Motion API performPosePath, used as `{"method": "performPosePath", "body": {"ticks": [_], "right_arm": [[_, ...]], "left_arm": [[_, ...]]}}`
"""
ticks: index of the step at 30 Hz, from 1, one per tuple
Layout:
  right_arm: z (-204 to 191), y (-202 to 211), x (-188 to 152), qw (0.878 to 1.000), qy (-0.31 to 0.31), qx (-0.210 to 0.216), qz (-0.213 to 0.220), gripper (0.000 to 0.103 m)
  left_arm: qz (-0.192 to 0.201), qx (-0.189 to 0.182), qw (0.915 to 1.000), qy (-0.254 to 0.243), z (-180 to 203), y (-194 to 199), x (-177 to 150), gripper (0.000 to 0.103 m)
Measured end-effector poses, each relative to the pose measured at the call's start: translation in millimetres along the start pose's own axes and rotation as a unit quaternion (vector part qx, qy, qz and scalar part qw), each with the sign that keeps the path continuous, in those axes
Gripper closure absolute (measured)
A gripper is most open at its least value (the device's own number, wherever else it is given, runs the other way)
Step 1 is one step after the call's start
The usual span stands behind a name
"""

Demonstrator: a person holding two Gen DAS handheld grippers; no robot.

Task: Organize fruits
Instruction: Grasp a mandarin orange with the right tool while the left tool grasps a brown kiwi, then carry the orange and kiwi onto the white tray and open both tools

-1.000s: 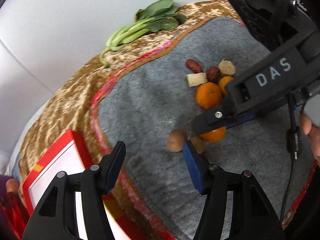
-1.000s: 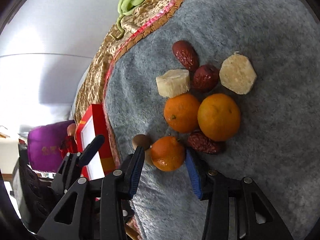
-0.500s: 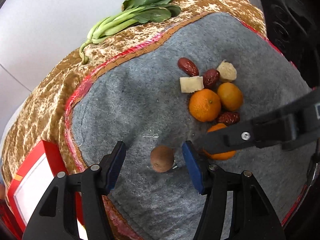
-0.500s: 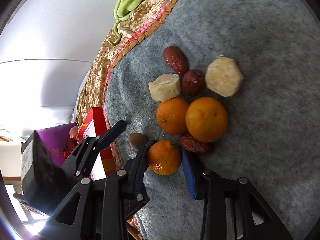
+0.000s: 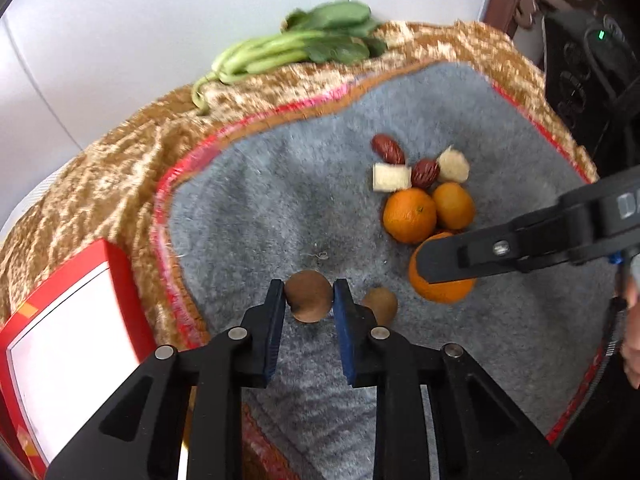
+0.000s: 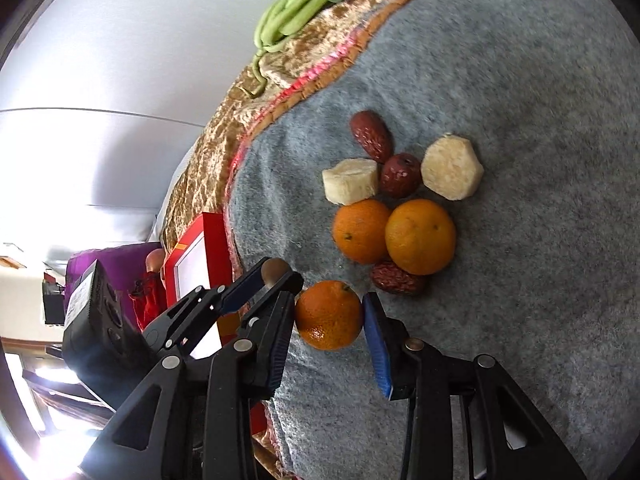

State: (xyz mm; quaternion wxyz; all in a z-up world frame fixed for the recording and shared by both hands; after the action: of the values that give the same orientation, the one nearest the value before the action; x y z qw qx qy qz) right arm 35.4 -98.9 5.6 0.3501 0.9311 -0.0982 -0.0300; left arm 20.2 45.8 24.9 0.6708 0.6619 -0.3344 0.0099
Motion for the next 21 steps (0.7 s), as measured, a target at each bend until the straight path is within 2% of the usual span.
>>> {"method": "performPosePath", "body": {"ticks": [3, 7, 10, 14, 16, 18, 21], "right_arm": [[-8.8, 2.7, -3.9, 1.0, 0.017, 0.005, 0.008, 0.067], [-35.2, -7.1, -10.7, 0.998, 0.055, 0.03, 0.008, 0.067], [-59.5, -19.0, -26.1, 0.994, 0.095, 0.049, -0.008, 0.067], [-95.5, -43.7, -57.1, 0.984, 0.16, 0.072, -0.036, 0.068], [-114.8, -56.0, -74.0, 0.976, 0.2, 0.079, -0.043, 0.068], [-128.7, -64.8, -91.3, 0.967, 0.236, 0.08, -0.05, 0.068], [-142.4, -84.0, -111.6, 0.956, 0.277, 0.069, -0.062, 0.068]], "left_arm": [[0.013, 0.016, 0.9996, 0.019, -12.3, 20.1, -2.2, 0.081], [0.027, 0.076, 0.995, 0.06, -33.8, 56.3, -17.2, 0.081], [0.04, 0.122, 0.9856, 0.11, -57.1, 83.5, -46.1, 0.081], [0.025, 0.192, 0.9652, 0.176, -94.7, 98.7, -99.5, 0.081], [0.009, 0.199, 0.9543, 0.223, -111.9, 100.6, -127.8, 0.081], [-0.007, 0.218, 0.9462, 0.239, -120.5, 99.9, -146.0, 0.081], [-0.031, 0.227, 0.9409, 0.249, -128.5, 92.1, -163.2, 0.081]]}}
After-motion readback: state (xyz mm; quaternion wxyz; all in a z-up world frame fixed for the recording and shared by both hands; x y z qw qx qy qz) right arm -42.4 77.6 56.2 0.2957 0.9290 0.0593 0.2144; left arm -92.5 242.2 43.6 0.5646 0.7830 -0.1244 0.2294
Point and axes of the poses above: each gripper's, at about its wrist camera, not at the fingertips, and y roughly against the way its jaws point, z to its right, x to its top, the point moved 3 cm from there along -y, roughly the way its jaws point, and after that the axes turned 6 degrees about x, right-handed, at the moved point
